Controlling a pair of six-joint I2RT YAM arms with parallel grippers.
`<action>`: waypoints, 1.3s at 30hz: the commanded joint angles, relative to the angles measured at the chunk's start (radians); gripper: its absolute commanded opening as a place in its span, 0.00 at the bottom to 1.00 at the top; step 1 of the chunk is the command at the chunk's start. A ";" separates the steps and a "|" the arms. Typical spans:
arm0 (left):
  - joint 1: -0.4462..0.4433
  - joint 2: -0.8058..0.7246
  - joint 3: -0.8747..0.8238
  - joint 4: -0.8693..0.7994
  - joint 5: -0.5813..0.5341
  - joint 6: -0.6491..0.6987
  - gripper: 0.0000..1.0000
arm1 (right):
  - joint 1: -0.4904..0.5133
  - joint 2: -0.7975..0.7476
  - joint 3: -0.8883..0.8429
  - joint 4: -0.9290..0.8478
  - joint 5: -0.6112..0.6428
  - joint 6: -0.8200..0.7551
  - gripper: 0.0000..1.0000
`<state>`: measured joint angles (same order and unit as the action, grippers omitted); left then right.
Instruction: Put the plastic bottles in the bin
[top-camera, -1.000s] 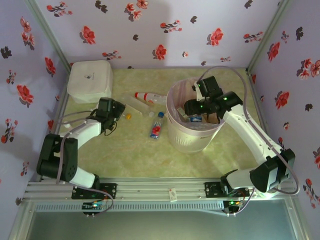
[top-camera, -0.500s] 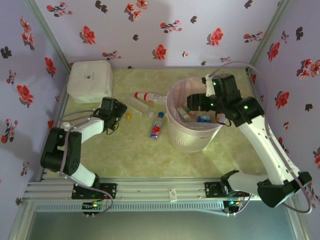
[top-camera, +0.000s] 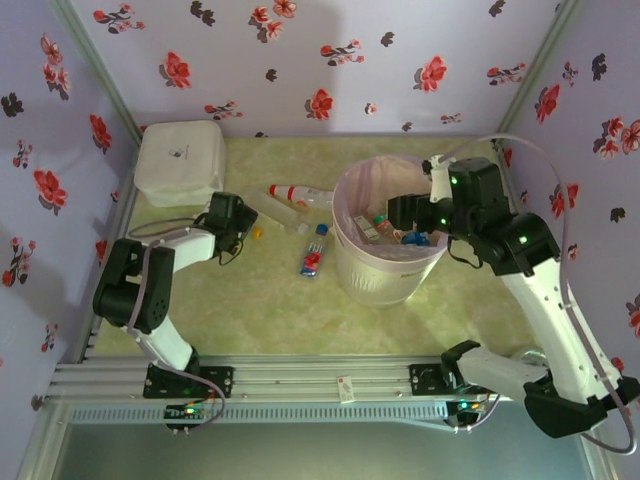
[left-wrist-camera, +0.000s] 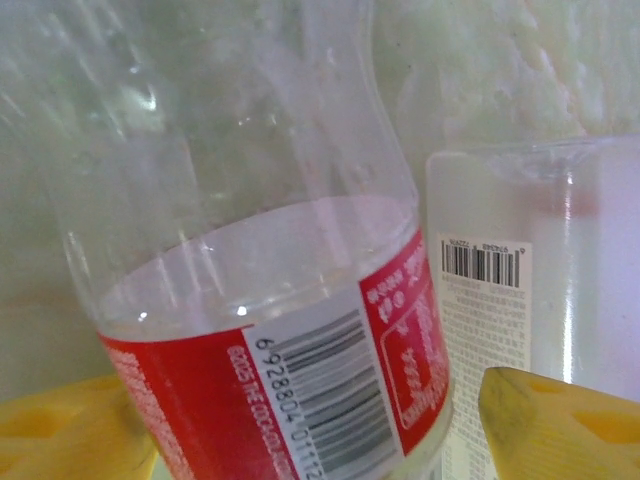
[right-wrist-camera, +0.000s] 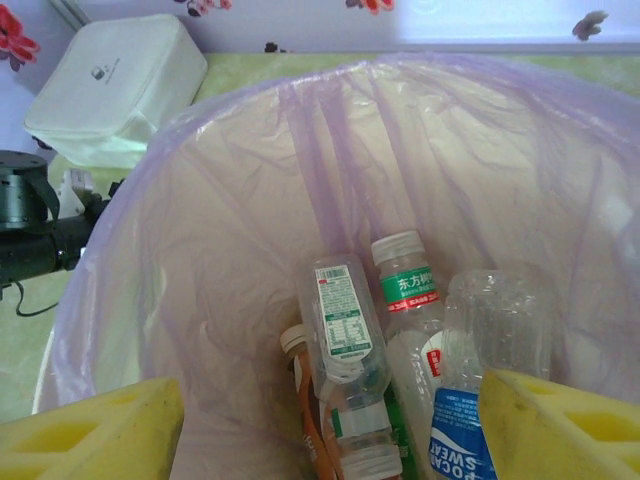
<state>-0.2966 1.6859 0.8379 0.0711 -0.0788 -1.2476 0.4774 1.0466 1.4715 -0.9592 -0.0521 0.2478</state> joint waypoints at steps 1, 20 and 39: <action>-0.003 0.025 -0.011 0.052 -0.022 -0.027 0.76 | -0.006 -0.055 0.010 0.018 0.122 0.021 0.77; -0.003 -0.008 -0.037 0.077 -0.028 -0.009 0.49 | -0.008 -0.181 -0.044 0.111 0.200 0.030 0.77; -0.111 -0.464 0.064 -0.068 0.100 0.663 0.28 | 0.035 0.133 0.260 0.127 -0.046 -0.036 0.77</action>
<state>-0.3866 1.2720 0.8593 0.0326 -0.0502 -0.7731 0.4881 1.1370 1.6836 -0.8753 -0.0086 0.2173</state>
